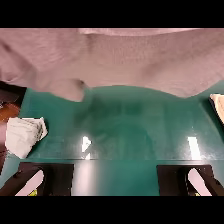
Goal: Fold the shirts.
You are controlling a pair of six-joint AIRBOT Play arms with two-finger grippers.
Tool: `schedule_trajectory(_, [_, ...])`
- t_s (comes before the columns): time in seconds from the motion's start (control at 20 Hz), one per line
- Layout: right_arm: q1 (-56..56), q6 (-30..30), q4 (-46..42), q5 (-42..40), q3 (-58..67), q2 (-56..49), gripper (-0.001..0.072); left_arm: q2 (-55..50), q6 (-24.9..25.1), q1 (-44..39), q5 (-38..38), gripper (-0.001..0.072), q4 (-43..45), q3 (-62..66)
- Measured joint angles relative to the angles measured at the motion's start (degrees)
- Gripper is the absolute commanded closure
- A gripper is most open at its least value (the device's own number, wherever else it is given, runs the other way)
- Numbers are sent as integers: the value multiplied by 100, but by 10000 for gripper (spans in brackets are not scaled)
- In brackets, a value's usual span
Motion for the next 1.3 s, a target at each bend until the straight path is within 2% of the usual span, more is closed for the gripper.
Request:
schedule_trajectory(0.15, [0,293,-662,645,450,4,698,356,-107,-2,201,687,-127,142])
schedule_trajectory(0.35, [0,584,-1014,1604,992,-496,699,503,-201,-2,190,687,-195,-243])
schedule_trajectory(0.55, [199,793,-1167,2210,820,-1353,699,256,-289,-2,11,687,57,-1757])
schedule_trajectory(0.75, [693,1010,-1506,2496,85,-2413,699,-586,-291,-4,-175,687,358,-3320])
schedule_trajectory(1.0, [1189,1244,-1910,2481,-597,-3882,699,-2306,-70,-4,-74,686,461,-4175])
schedule_trajectory(1.3, [1532,1325,-2028,1504,-116,-5283,699,-3685,654,-7,920,686,-44,-4177])
